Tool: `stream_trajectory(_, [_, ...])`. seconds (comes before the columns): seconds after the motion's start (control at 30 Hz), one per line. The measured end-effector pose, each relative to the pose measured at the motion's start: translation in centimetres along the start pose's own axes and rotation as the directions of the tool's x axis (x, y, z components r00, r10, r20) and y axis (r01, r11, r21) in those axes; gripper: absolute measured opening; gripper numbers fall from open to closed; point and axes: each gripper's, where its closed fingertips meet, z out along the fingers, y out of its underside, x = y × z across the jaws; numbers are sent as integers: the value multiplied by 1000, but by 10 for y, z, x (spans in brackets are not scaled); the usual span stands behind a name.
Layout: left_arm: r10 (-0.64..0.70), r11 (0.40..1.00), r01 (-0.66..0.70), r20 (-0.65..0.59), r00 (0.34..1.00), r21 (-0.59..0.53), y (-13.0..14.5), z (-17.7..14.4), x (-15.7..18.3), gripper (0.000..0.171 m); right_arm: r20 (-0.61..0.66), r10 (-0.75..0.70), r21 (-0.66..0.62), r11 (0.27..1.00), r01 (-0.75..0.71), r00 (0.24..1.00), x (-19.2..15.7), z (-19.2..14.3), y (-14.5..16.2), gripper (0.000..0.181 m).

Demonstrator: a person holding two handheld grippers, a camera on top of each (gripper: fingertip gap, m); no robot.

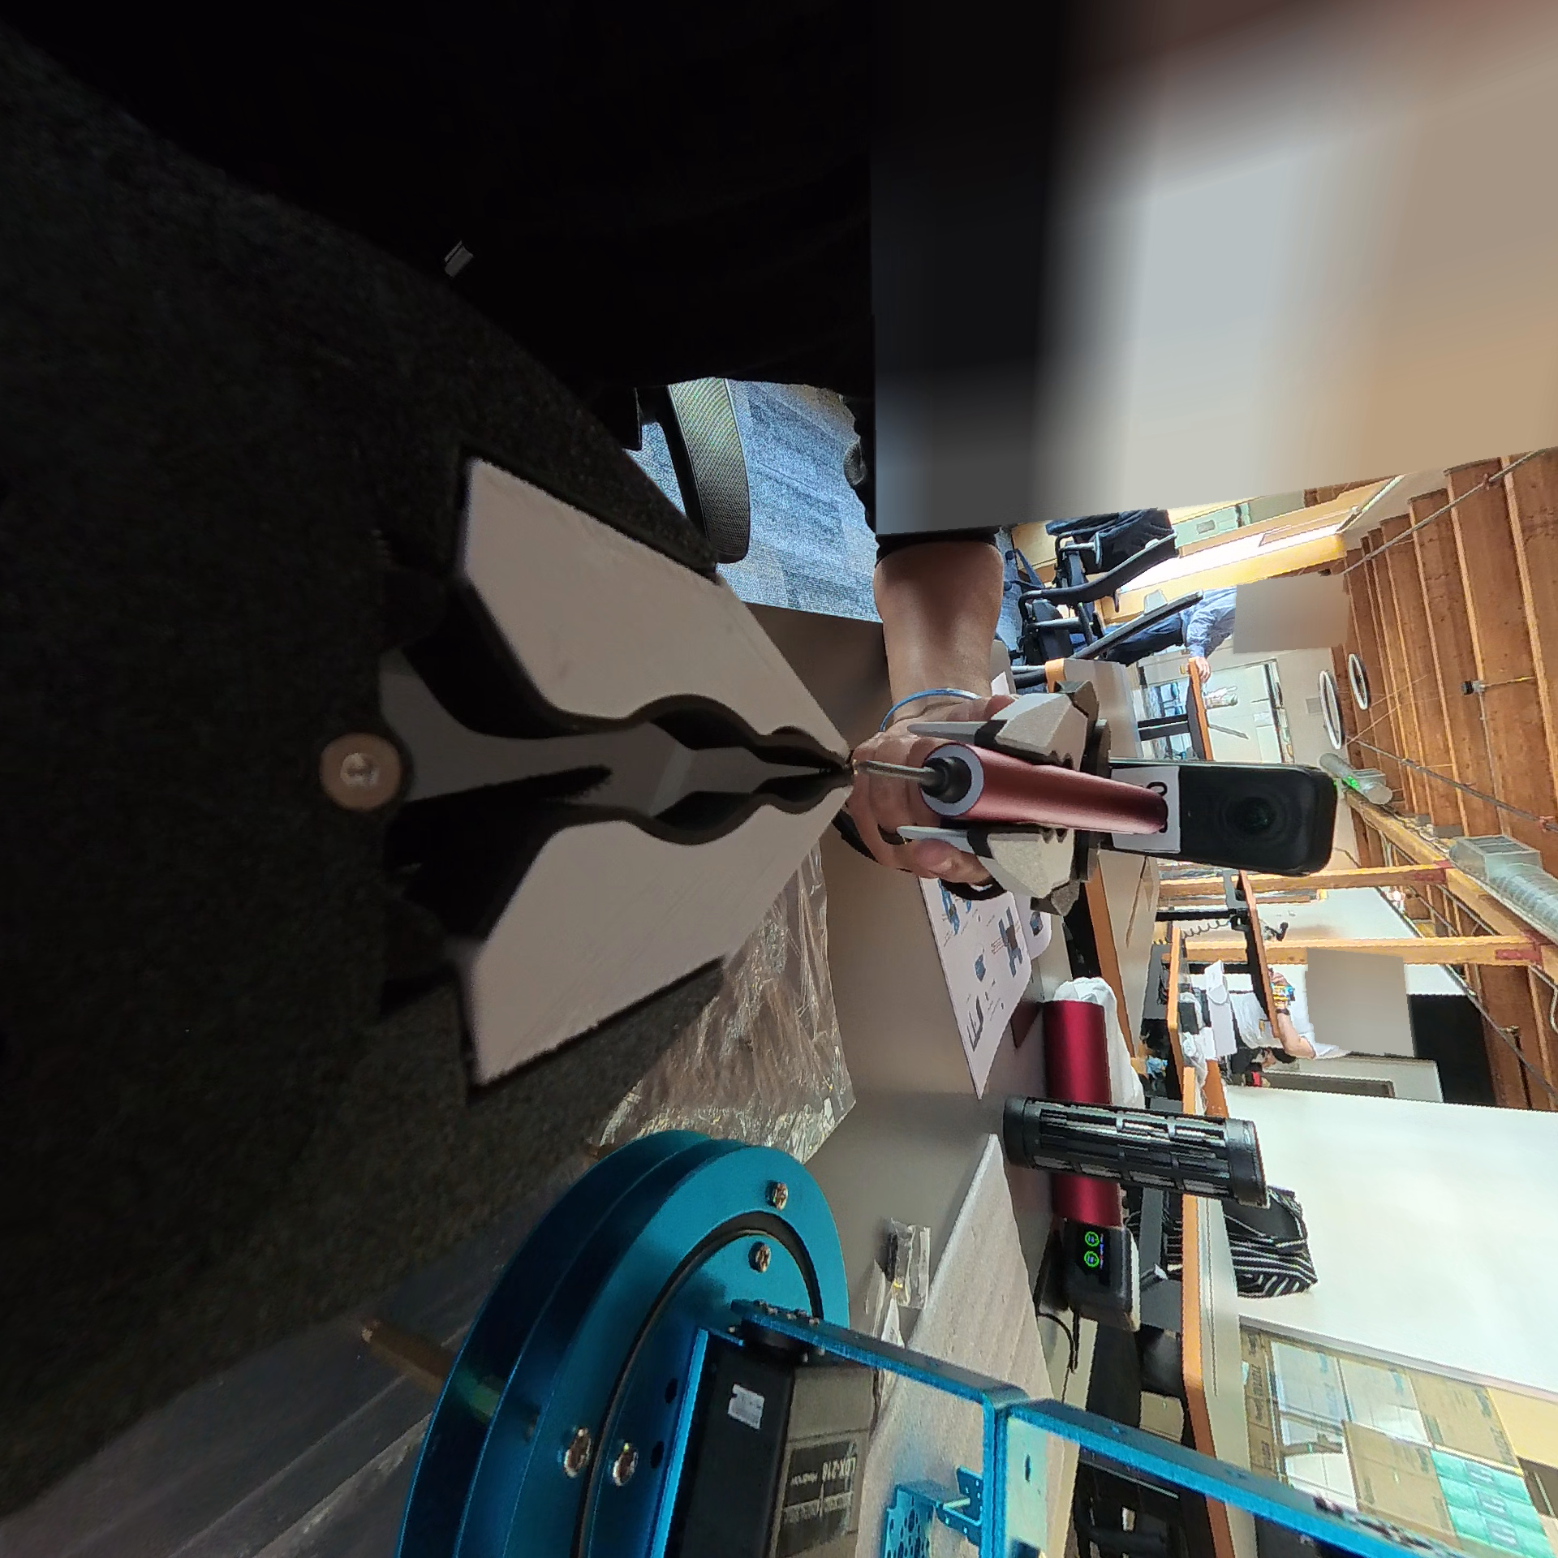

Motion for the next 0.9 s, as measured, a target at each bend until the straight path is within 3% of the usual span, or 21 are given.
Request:
stream_trajectory(0.27, [79,994,-76,40,996,-75,8,1,-3,22,-37,-31,-27,999,30,999,4,-5,-1,0])
stream_trajectory(0.53, [162,983,-156,59,985,-96,7,2,-1,22,-178,-305,-354,907,228,936,19,-3,30,1])
stream_trajectory(0.7, [196,969,-184,62,979,-163,21,4,-4,22,-173,-296,-349,910,223,939,19,-1,30,0])
stream_trajectory(0.9, [211,965,-199,58,976,-168,22,4,-2,21,-174,-298,-347,910,225,939,20,-3,30,1])
